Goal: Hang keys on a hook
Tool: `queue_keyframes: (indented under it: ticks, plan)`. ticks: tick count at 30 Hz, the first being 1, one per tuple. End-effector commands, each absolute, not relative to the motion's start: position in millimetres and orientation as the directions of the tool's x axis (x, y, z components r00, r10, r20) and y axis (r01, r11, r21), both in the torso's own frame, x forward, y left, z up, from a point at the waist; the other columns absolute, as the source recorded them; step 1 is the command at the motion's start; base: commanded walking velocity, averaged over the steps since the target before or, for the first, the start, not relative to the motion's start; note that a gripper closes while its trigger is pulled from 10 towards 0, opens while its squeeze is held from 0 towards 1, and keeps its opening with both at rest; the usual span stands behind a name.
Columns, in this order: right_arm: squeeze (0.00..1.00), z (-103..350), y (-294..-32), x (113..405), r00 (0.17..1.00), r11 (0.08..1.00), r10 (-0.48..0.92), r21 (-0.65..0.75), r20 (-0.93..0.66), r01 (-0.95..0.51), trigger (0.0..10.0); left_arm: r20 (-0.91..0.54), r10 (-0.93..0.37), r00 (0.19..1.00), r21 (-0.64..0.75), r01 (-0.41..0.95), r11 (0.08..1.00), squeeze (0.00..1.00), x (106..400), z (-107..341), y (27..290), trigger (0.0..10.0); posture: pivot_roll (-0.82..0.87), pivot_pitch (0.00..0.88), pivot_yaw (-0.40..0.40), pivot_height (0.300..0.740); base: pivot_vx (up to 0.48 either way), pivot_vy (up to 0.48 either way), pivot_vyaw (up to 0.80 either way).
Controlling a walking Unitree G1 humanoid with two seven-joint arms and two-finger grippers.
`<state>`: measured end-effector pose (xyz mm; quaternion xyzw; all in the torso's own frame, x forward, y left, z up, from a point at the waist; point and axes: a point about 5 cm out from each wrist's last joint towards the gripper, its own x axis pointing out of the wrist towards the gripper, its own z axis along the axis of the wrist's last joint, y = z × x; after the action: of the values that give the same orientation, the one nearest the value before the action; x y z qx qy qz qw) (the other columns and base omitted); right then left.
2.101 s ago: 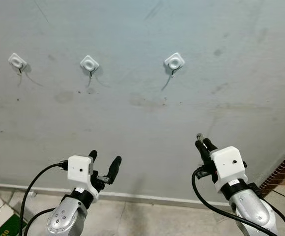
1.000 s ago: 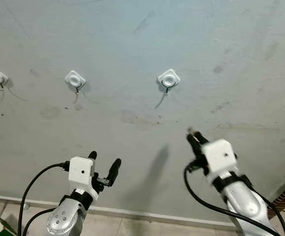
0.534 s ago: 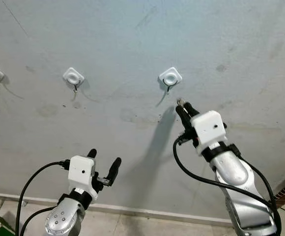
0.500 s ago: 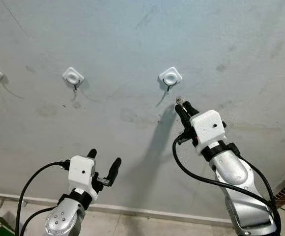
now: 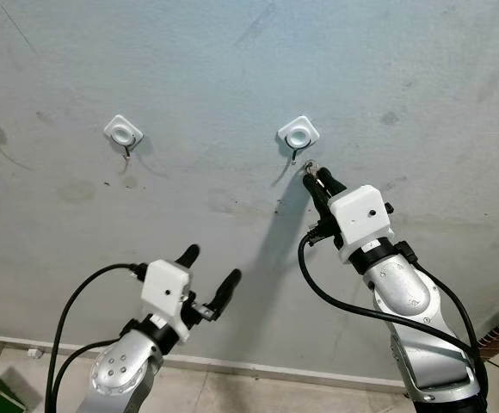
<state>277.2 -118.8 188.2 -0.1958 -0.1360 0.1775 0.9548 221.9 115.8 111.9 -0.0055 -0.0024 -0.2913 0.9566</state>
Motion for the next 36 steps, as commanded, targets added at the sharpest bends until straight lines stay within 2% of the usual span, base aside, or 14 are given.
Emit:
queue_keyframes:
  ticks: [1,8,14,16,20,22,26,31,36]
  plan:
    - [0.00,196,-116,275,0.885,0.853,0.409,-0.437,0.223,-0.284,10.0,0.021,-0.586,0.810,0.011,0.586,0.810,0.00,222,118,113,10.0,-0.06,0.023,0.045,0.740,0.000,0.000,0.00]
    - [0.00,189,-122,256,0.873,0.827,0.452,-0.453,0.183,-0.333,10.0,0.030,-0.595,0.803,0.016,0.595,0.803,0.00,226,120,111,10.0,-0.07,0.025,0.041,0.740,0.000,0.000,0.00]
    - [0.00,193,-105,239,0.796,0.771,0.585,-0.411,0.154,-0.486,10.0,0.034,-0.609,0.793,0.007,0.609,0.793,0.00,224,120,109,10.0,-0.08,0.030,0.046,0.740,0.000,0.000,0.00]
    - [0.00,198,-94,239,0.755,0.753,0.638,-0.330,0.153,-0.569,10.0,0.033,-0.614,0.789,0.008,0.614,0.789,0.00,225,120,108,10.0,-0.08,0.028,0.048,0.740,0.000,0.000,0.00]
    - [0.00,201,-87,239,0.722,0.732,0.677,-0.235,0.145,-0.639,10.0,0.034,-0.616,0.787,0.008,0.616,0.787,0.00,225,120,108,10.0,-0.07,0.028,0.047,0.740,0.000,0.000,0.00]
    - [0.00,201,-82,239,0.668,0.679,0.734,-0.149,0.121,-0.719,10.0,0.034,-0.616,0.787,0.009,0.617,0.787,0.00,225,120,108,10.0,-0.07,0.028,0.047,0.740,0.000,0.000,0.00]
    - [0.00,202,-82,240,0.615,0.622,0.783,-0.093,0.096,-0.778,10.0,0.033,-0.616,0.787,0.007,0.616,0.788,0.00,224,119,108,10.0,-0.07,0.028,0.047,0.740,0.000,0.000,0.00]
    - [0.00,206,-85,245,0.609,0.616,0.786,-0.051,0.103,-0.786,10.0,0.033,-0.617,0.786,0.006,0.617,0.787,0.00,224,119,107,10.0,-0.07,0.027,0.047,0.740,0.000,0.000,0.00]
    - [0.00,210,-94,255,0.612,0.608,0.783,0.067,0.113,-0.791,10.0,0.052,-0.617,0.786,0.001,0.617,0.787,0.00,226,123,106,10.0,-0.07,0.027,0.047,0.740,0.000,0.000,0.00]
